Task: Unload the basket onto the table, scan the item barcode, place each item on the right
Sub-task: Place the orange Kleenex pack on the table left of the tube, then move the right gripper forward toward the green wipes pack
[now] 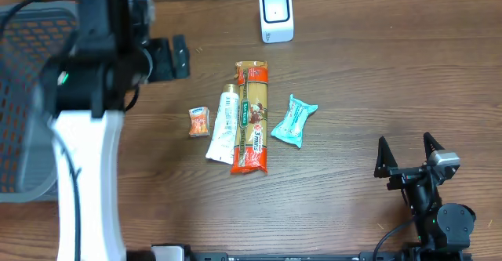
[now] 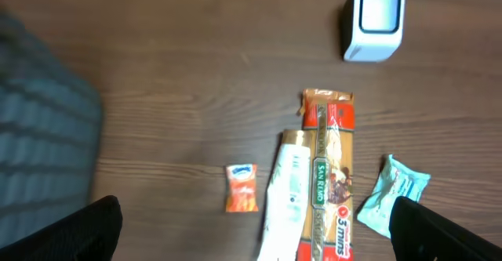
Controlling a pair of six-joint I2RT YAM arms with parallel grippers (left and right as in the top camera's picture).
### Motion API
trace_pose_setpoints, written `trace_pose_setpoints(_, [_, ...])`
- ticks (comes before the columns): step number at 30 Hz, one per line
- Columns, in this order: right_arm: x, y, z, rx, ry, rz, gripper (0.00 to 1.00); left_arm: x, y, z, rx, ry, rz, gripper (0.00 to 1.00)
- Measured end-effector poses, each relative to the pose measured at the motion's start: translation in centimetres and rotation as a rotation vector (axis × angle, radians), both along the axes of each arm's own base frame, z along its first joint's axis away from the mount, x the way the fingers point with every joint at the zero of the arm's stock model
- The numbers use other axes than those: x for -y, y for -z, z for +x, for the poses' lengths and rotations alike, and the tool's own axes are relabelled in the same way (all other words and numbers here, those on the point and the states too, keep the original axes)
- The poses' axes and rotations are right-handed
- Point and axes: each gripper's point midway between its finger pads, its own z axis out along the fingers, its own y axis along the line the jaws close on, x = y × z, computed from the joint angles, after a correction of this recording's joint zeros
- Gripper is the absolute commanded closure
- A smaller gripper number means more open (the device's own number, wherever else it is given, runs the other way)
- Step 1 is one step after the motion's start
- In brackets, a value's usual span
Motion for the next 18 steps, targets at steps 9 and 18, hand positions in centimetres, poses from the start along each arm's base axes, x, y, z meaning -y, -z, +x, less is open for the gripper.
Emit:
trace_pose_setpoints(9, [-1.3,-2.4,-0.3,0.100,-0.076,-0.003,0.00,-1.5,0.3,-4.3,-0.088,-0.049,0.064,0.00])
trace_pose_setpoints(18, [-4.3,-2.0,-1.0,0.005,-0.260,0.003,0.00,-1.9,0.5,-4.3,-0.097,-0.063,0.084,0.00])
